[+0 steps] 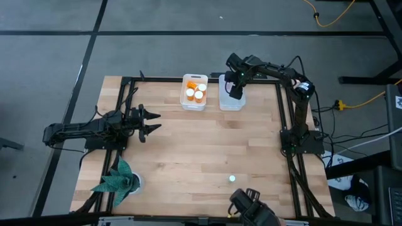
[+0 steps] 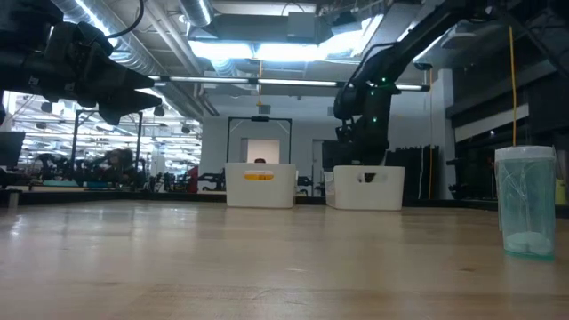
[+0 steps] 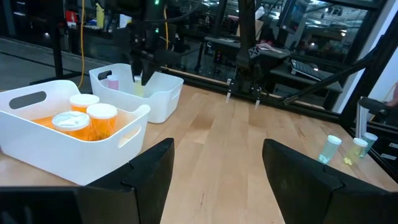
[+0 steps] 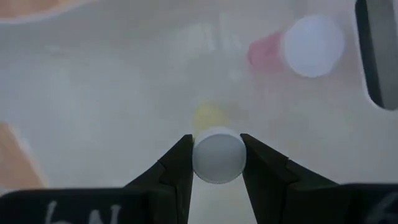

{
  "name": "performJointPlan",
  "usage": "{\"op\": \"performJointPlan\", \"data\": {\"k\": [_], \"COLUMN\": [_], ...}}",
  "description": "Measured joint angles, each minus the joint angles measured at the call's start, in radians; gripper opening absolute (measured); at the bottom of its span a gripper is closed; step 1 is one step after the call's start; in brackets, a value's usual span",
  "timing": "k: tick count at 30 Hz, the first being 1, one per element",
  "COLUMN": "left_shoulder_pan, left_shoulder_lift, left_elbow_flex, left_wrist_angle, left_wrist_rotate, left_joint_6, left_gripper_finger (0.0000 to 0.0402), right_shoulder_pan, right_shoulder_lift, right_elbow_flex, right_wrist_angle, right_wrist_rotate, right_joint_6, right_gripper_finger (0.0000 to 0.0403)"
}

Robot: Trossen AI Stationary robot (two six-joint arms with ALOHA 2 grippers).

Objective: Pick and place medicine bottles into bin by pill shape (circle, oval)
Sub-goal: Put the yellow tablet bottle into the right white bin

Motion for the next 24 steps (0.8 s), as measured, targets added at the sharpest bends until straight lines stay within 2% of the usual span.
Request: {"op": "performJointPlan", "data": {"k": [3, 12, 24], "left_shoulder_pan": [0.0, 0.0, 0.0], "left_shoulder_lift": [0.0, 0.0, 0.0], "left_elbow_flex": [0.0, 0.0, 0.0], "left_wrist_angle": [0.0, 0.0, 0.0], "left_wrist_rotate": [0.0, 0.0, 0.0], "left_joint_6": [0.0, 0.0, 0.0], "left_gripper_finger": [0.0237, 0.0237, 0.0237], "right_shoulder_pan": [0.0, 0.001, 0.001], "right_shoulder_lift": [0.001, 0.002, 0.002], "right_elbow_flex": [0.001, 0.001, 0.001], "right_wrist_angle": [0.024, 0.021, 0.025], "right_wrist_rotate": [0.049, 0.052, 0.053], "right_joint_6": [0.001, 0.002, 0.002], "right_gripper_finger": [0.0118, 0.0124, 0.0197]}}
